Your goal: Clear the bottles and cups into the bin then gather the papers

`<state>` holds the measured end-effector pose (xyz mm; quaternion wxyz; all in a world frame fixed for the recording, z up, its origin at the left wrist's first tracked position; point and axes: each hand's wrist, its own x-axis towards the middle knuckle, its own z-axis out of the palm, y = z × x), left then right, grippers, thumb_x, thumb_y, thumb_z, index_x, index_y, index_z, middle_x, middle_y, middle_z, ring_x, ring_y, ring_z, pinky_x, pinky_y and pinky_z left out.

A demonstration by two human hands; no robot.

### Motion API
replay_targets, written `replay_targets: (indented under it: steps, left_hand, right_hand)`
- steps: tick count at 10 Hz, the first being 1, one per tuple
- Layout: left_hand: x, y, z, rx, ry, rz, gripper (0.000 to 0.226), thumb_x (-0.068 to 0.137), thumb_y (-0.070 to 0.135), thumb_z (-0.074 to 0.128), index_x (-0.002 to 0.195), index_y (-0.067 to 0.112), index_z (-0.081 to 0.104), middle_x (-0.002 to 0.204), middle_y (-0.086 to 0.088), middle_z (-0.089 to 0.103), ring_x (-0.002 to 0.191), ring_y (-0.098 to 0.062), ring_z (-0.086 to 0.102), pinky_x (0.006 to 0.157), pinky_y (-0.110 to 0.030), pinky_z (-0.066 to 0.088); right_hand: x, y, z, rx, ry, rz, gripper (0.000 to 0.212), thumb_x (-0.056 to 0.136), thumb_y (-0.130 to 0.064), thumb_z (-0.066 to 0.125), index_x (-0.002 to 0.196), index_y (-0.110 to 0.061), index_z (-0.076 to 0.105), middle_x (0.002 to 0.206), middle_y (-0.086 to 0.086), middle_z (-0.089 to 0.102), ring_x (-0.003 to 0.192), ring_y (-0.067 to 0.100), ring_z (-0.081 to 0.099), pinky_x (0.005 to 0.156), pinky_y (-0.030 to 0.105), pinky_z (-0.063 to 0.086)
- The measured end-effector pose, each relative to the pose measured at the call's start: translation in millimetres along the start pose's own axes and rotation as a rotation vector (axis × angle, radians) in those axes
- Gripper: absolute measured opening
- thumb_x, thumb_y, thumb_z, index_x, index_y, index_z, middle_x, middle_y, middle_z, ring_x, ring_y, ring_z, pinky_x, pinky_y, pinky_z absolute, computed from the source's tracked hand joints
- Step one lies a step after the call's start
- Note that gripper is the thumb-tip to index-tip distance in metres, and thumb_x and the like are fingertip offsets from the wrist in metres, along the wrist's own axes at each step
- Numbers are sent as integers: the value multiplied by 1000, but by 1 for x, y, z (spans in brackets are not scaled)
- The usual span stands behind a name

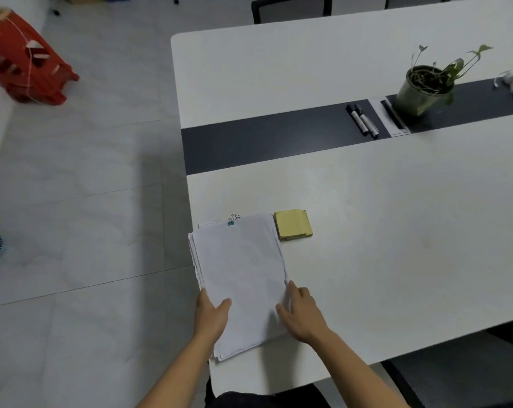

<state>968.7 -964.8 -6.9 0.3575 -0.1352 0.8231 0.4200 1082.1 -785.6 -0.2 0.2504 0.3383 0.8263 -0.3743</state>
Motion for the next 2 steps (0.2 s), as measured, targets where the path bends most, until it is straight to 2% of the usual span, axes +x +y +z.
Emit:
replay_targets:
  steps: [1,2]
  left_hand:
    - [1,-4,-9,88,-30,26,79,95,24,59,157,10,12,164,-7,18,149,-23,22,118,-34,20]
    - [-11,-8,-16,128,-19,106,77,99,35,51,158,17,5,166,-4,-6,152,-24,5,121,-38,13]
  right_hand:
    - [-5,-1,-7,-13,-43,-8,74,99,-42,46,158,-18,9,152,14,33,134,33,43,107,41,40]
    - [-6,-1,-33,18,69,-87,74,100,-45,49,158,-15,15,159,10,30,142,27,36,113,37,34]
